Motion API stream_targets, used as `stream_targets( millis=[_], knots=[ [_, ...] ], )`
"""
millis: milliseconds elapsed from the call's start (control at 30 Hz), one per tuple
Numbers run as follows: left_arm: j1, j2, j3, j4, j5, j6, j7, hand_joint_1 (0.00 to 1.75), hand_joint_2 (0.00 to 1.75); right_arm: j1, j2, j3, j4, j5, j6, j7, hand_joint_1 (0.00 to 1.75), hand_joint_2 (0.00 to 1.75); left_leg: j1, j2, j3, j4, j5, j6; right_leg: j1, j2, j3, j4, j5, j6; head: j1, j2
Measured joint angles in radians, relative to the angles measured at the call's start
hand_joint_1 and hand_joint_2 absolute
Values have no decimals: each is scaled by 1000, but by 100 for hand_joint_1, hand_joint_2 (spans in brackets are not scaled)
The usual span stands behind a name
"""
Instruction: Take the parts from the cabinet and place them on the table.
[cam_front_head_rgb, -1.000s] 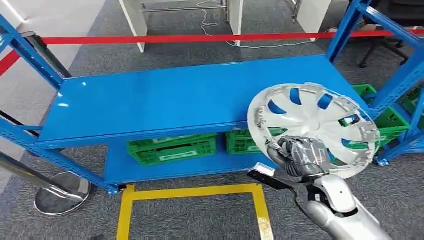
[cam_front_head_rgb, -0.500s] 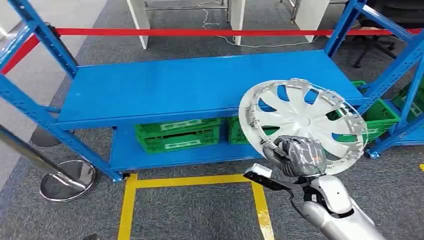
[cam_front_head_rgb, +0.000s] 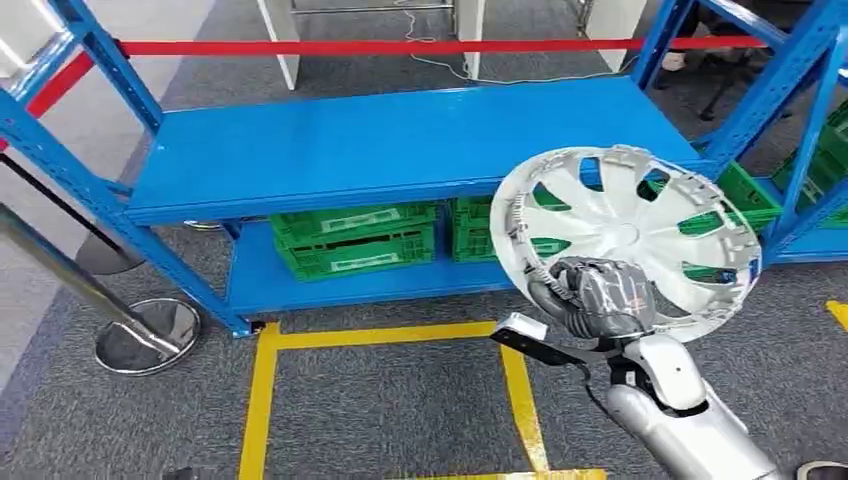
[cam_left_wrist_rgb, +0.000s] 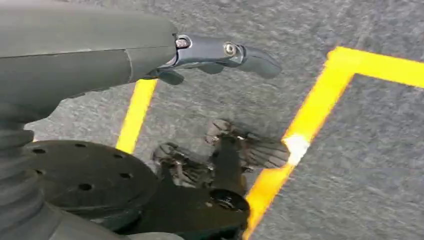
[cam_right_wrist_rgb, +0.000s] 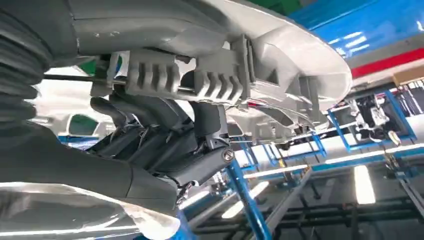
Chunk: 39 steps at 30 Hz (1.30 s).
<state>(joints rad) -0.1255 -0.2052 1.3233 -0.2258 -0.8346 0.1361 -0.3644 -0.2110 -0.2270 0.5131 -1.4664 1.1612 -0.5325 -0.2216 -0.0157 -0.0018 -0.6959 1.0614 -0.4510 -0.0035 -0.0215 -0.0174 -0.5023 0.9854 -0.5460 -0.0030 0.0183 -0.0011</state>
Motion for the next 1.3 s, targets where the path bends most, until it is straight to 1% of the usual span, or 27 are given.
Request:
stream_targets(
  millis=[67, 100, 133, 167, 200, 233, 267, 300, 433, 467, 500, 533, 600, 633, 667, 733, 767, 800, 933, 967, 1033, 1100, 1133, 1200, 1233, 1267, 1300],
  knots=[
    [0, 0, 0, 0, 0, 13, 16, 0, 175, -7, 1, 0, 8, 2, 0, 2, 175, 175, 8, 0, -34, 153, -118, -13, 1, -8, -13, 1, 22, -1, -3, 0],
    [0, 0, 0, 0, 0, 16, 29, 0, 175, -8, 3, 0, 13, 1, 0, 3, 175, 175, 11, 0, -48, 222, -137, -17, 1, -14, -24, 3, 31, 0, -2, 0],
    [1, 0, 1, 0, 2, 10, 43, 0, 175, -10, 3, 1, 18, 0, 0, 2, 175, 175, 13, 0, -47, 260, -126, -19, 1, -20, -36, 5, 39, 2, -3, 0],
    [2, 0, 2, 0, 3, 1, 50, 0, 175, -11, 4, 2, 23, -1, 0, 0, 175, 175, 16, 1, -25, 251, -103, -20, 1, -27, -45, 6, 44, 4, -3, 0],
    [3, 0, 2, 0, 3, -3, 54, 0, 175, -13, 5, 4, 27, -2, 0, 0, 175, 175, 17, 2, 13, 199, -74, -21, 1, -36, -52, 8, 48, 7, -3, 0],
    [3, 1, 2, 0, 3, -6, 58, 0, 175, -15, 6, 5, 32, -3, 0, 0, 175, 175, 17, 10, 79, 99, -46, -18, 0, -45, -55, 10, 50, 10, -4, 0],
    [2, 2, 2, 0, 3, -4, 59, 0, 175, -17, 7, 6, 36, -5, 0, 0, 175, 175, 15, 44, 147, -8, -33, -14, 1, -56, -55, 11, 51, 13, -5, 0],
    [0, 3, 2, 0, 3, -1, 59, 0, 175, -17, 7, 6, 37, -6, -1, -1, 175, 175, 5, 78, 177, -58, -50, -12, 6, -65, -57, 13, 53, 17, -4, 0],
    [4, 7, 2, 0, 6, 12, 59, 0, 175, -26, 11, 10, 44, -6, -1, -3, 175, 175, -3, 43, 160, -79, -37, 20, 5, -110, -55, 9, 65, 40, -3, 0],
    [5, 6, 2, 0, 6, 12, 60, 0, 175, -29, 12, 10, 45, -6, -2, -3, 175, 175, 3, 35, 166, -89, -26, 33, -1, -90, -69, 17, 49, 45, -3, 0],
    [4, 7, 2, 0, 7, 11, 60, 0, 175, -32, 12, 9, 49, -6, -2, -3, 175, 175, 4, 25, 160, -90, -21, 42, 0, -38, -87, 58, 13, 45, 1, 0],
    [2, 7, 2, 0, 7, 11, 60, 0, 175, -32, 13, 10, 51, -6, -2, -3, 175, 175, 4, 14, 153, -88, -17, 47, 0, -8, -118, 135, -27, 45, 5, 0],
    [2, 6, 2, 0, 6, 11, 60, 0, 175, -29, 13, 15, 57, -6, -2, -6, 175, 175, -1, -8, 142, -84, -12, 53, 2, 12, -186, 291, -89, 46, 5, 0],
    [3, 6, 2, 0, 5, 11, 60, 0, 175, -28, 13, 15, 60, -6, -2, -5, 175, 175, -3, -21, 138, -80, -10, 53, 4, 14, -201, 324, -91, 45, 5, 0],
    [4, 6, 2, 0, 5, 12, 60, 0, 175, -28, 13, 17, 63, -6, -1, -5, 175, 175, -4, -35, 134, -74, -10, 53, 4, 15, -191, 307, -67, 42, 5, 0],
    [4, 6, 2, 0, 3, 11, 60, 0, 175, -27, 13, 18, 66, -6, -1, -4, 175, 175, -5, -62, 131, -63, -10, 53, 4, 24, -110, 150, 22, 33, 5, 0],
    [4, 6, 2, 0, 1, 11, 60, 0, 175, -28, 13, 18, 66, -6, -1, -4, 175, 175, -5, -74, 128, -58, -12, 51, 3, 55, -67, 58, 53, 28, 5, 0],
    [2, 6, 2, 0, 0, 11, 60, 0, 175, -28, 13, 18, 67, -6, -1, -3, 175, 175, -8, -82, 120, -56, -10, 45, 0, 91, -53, 45, 30, 26, 3, 0],
    [8, 6, 2, 0, -3, 8, 60, 0, 175, -30, 13, 23, 69, -5, -2, -4, 175, 175, 1, -122, 93, -48, 5, 20, 3, 61, -50, 26, 37, 19, 3, 0],
    [9, 12, 2, 0, -3, 4, 60, 0, 175, -30, 15, 24, 69, -5, -2, -3, 175, 175, -2, -118, 89, -41, -4, 19, -9, 43, -46, 17, 43, 13, 7, 0],
    [7, 7, 2, 1, -4, -8, 58, 0, 175, -30, 14, 22, 69, -3, -1, -1, 175, 175, -2, -40, 50, 48, -68, 0, -8, 20, -46, 13, 46, 7, -14, 0],
    [5, 8, 2, 1, -5, -11, 57, 0, 175, -24, 14, 23, 69, 0, -1, 0, 175, 175, 11, -14, -16, 202, -133, -14, -6, -8, -46, 13, 46, 7, -14, 0],
    [5, 8, 2, 1, -5, -11, 56, 0, 175, -24, 14, 23, 71, 2, 0, 0, 175, 175, 15, -10, -32, 242, -138, -19, -7, -21, -47, 14, 45, 7, -15, 0],
    [7, 8, 2, 1, -7, -10, 56, 0, 175, -23, 14, 24, 71, 2, 0, 3, 175, 175, 23, -5, -5, 190, -88, -25, -8, -44, -46, 15, 44, 9, -15, 0],
    [8, 8, 2, 1, -8, -8, 56, 0, 175, -22, 14, 24, 71, 3, 0, 3, 175, 175, 25, 5, 36, 110, -42, -25, -8, -54, -45, 16, 43, 11, -15, 0],
    [8, 8, 1, 1, -10, -6, 56, 0, 175, -21, 14, 24, 71, 3, 0, 6, 175, 175, 25, 30, 85, 11, 3, -22, -8, -65, -41, 16, 40, 15, -15, 0],
    [7, 8, 0, 1, -11, -5, 56, 0, 175, -20, 14, 24, 70, 4, 0, 6, 175, 175, 17, 73, 110, -38, -3, -19, -6, -73, -40, 15, 39, 19, -15, 0]
  ],
)
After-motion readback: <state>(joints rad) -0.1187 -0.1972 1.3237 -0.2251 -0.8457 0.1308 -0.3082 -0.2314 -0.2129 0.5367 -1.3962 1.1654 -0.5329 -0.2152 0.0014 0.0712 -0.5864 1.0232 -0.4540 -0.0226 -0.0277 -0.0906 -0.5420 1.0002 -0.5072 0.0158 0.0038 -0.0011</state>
